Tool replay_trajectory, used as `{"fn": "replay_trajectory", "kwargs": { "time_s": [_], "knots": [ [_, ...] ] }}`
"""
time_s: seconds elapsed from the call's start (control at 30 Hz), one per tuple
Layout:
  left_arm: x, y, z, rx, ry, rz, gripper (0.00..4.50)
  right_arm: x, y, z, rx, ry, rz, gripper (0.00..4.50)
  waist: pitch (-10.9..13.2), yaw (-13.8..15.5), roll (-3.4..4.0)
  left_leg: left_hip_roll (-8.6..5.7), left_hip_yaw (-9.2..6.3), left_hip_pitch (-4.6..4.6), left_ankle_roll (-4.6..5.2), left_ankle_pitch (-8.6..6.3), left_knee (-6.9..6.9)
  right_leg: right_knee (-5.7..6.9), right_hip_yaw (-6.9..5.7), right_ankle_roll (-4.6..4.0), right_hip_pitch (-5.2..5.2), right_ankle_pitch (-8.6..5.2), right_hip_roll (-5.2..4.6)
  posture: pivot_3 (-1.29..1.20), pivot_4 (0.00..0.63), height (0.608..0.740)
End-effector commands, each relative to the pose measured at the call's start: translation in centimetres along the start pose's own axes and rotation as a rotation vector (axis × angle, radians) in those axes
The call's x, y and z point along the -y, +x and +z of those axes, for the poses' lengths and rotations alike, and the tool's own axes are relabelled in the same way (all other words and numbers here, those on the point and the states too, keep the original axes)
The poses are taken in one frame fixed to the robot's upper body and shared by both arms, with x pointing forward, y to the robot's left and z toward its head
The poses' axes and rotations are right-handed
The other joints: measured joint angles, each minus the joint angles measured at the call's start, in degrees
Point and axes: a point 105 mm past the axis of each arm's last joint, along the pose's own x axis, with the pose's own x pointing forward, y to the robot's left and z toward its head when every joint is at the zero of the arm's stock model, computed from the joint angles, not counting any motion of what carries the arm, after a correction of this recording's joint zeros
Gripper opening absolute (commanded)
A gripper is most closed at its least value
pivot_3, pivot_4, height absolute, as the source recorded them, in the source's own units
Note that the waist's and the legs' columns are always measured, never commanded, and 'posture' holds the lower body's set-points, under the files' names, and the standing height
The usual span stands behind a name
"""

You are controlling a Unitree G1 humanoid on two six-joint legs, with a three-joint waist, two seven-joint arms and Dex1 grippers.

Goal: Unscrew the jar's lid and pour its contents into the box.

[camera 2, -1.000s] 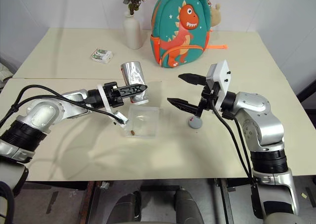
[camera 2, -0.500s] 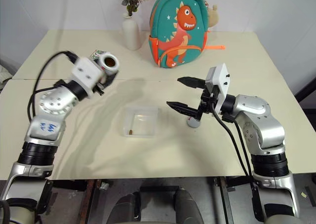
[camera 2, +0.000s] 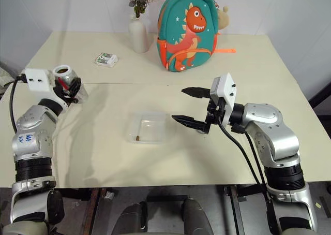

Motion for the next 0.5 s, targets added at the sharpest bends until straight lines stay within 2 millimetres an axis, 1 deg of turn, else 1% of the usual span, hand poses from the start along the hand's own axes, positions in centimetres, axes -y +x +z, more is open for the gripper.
{"fn": "replay_trajectory", "kwargs": {
  "time_s": [0.03, 0.17, 0.23, 0.27, 0.4, 0.43, 0.5],
  "knots": [
    [0.0, -0.4, 0.0, 0.081, 0.081, -0.019, 2.08, -0.2, -0.1, 0.8, 0.021, -0.042, -0.008, 4.48, 0.00, 0.00, 0.00, 0.00, 0.01, 0.00, -0.02, -0.01, -0.03, -0.06, 0.00, 0.00, 0.00, 0.00, -0.01, 0.00, 0.150, 0.740],
    [0.0, -0.7, -1.4, 0.075, 0.051, -0.024, 2.08, -0.2, 0.0, 0.7, 0.021, -0.045, -0.009, 4.48, -0.01, 0.06, -0.02, 0.00, 0.06, -0.01, -0.03, -0.02, -0.26, -0.26, -0.01, 0.00, -0.01, 0.01, -0.04, 0.00, 0.150, 0.740],
    [0.0, -1.0, -2.2, 0.069, 0.024, -0.034, 2.80, -0.3, 0.1, 0.6, 0.021, -0.046, -0.006, 4.50, -0.01, 0.04, -0.02, 0.00, 0.05, -0.01, -0.03, -0.02, -0.33, -0.29, -0.04, -0.01, -0.02, 0.00, -0.04, 0.00, 0.150, 0.740],
    [0.0, -1.2, -2.5, 0.069, 0.006, -0.039, 3.02, -0.4, 0.1, 0.6, 0.021, -0.046, -0.004, 4.50, -0.01, -0.03, -0.02, 0.00, 0.05, -0.01, -0.04, -0.02, -0.37, -0.32, -0.04, -0.01, -0.02, 0.00, -0.04, 0.00, 0.150, 0.740],
    [-0.3, -1.8, -3.3, 0.047, 0.002, -0.029, 4.26, -0.4, 0.1, 0.6, 0.021, -0.044, -0.001, 4.50, -0.01, -0.04, -0.02, 0.00, 0.05, -0.01, -0.05, -0.03, -0.39, -0.34, -0.04, -0.01, -0.03, 0.00, -0.04, 0.00, 0.150, 0.740],
    [-0.2, -1.9, -3.6, 0.029, -0.010, -0.038, 4.49, -0.4, 0.1, 0.6, 0.022, -0.044, 0.001, 4.50, -0.01, -0.04, -0.02, 0.01, 0.05, -0.01, -0.05, -0.03, -0.39, -0.34, -0.04, -0.01, -0.03, 0.00, -0.04, 0.00, 0.150, 0.740],
    [-0.1, -2.3, -4.1, 0.005, -0.003, -0.051, 4.49, -0.4, 0.1, 0.6, 0.022, -0.044, 0.003, 4.50, -0.02, -0.05, -0.02, 0.01, 0.05, 0.00, -0.05, -0.03, -0.38, -0.34, -0.04, -0.01, -0.02, 0.00, -0.04, 0.00, 0.150, 0.740]
  ]
}}
